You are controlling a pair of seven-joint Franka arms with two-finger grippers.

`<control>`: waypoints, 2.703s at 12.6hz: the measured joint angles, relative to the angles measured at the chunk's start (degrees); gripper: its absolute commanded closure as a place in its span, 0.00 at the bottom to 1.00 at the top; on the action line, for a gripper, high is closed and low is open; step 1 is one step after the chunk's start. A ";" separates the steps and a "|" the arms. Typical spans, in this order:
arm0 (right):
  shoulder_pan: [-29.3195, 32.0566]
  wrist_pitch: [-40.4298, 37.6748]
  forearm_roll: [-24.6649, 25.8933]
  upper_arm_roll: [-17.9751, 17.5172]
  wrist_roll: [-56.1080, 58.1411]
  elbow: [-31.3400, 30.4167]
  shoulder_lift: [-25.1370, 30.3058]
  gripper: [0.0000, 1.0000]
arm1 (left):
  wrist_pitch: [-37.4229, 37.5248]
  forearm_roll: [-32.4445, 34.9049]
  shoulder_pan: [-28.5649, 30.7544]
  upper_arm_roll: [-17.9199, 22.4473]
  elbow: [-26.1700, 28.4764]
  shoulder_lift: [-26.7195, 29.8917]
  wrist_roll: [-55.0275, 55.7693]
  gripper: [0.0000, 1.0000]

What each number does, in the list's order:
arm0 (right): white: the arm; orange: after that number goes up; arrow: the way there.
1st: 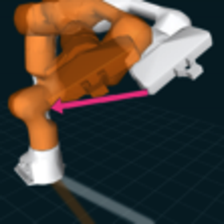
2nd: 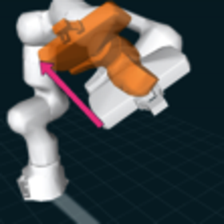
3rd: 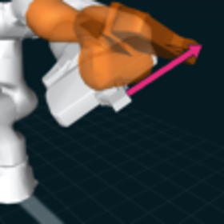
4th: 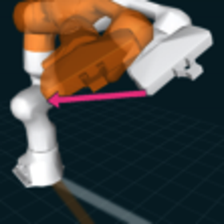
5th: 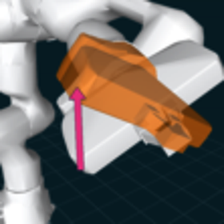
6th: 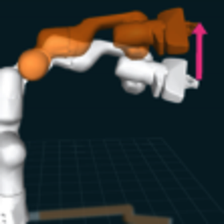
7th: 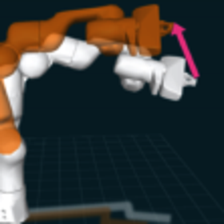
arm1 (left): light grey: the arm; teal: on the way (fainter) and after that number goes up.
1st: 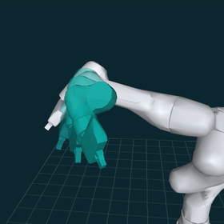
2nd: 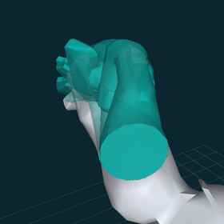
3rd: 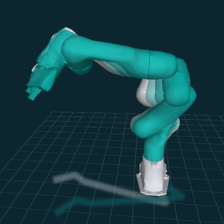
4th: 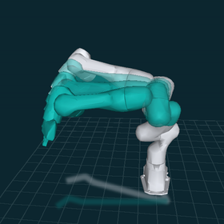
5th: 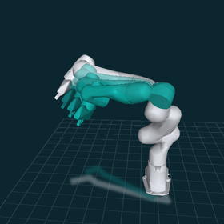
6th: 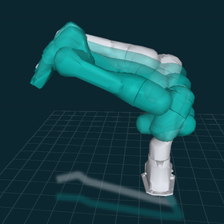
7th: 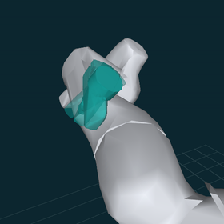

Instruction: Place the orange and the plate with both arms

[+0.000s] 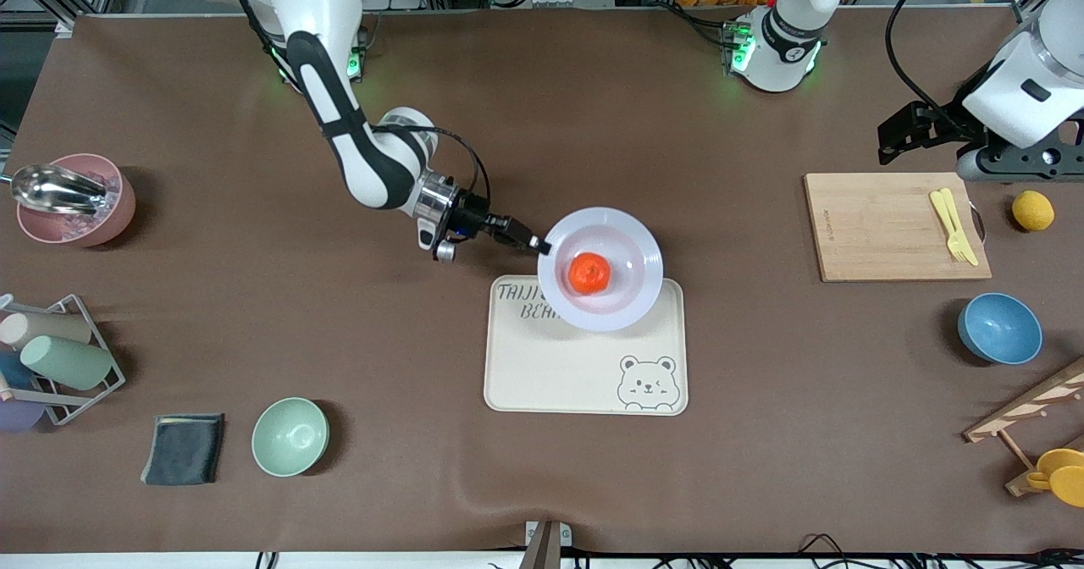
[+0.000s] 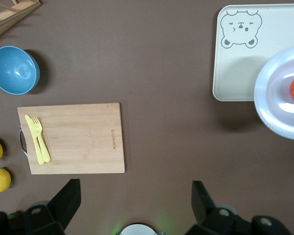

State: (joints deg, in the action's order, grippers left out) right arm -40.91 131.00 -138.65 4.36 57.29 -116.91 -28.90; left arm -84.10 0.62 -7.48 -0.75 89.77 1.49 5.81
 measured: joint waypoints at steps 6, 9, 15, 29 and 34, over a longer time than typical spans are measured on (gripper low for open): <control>0.54 9.52 0.00 -0.20 -0.01 12.54 -11.04 1.00 | 0.00 0.00 0.01 0.00 -0.02 0.01 0.00 0.00; 0.54 9.89 0.00 -0.20 -0.01 14.73 -13.35 0.88 | 0.00 0.00 -0.14 -0.16 -0.02 0.01 0.00 0.00; 1.02 11.59 1.62 -0.04 -0.17 15.34 -13.98 0.00 | 0.00 0.00 -0.23 -0.96 -0.02 0.01 0.00 0.00; 10.15 12.11 55.01 0.60 -43.80 20.83 -11.59 0.00 | 0.00 0.00 -0.19 -1.07 -1.51 0.01 0.00 0.00; 17.99 3.43 67.23 0.81 -46.85 21.94 -9.70 0.00 | 0.00 0.00 -0.25 -1.09 -1.52 0.01 0.00 0.00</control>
State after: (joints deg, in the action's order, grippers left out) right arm -22.92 134.43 -71.41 5.17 10.44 -94.97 -38.60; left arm -84.10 0.62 -7.73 -1.84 88.26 1.50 5.81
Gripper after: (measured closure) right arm 0.000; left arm 0.000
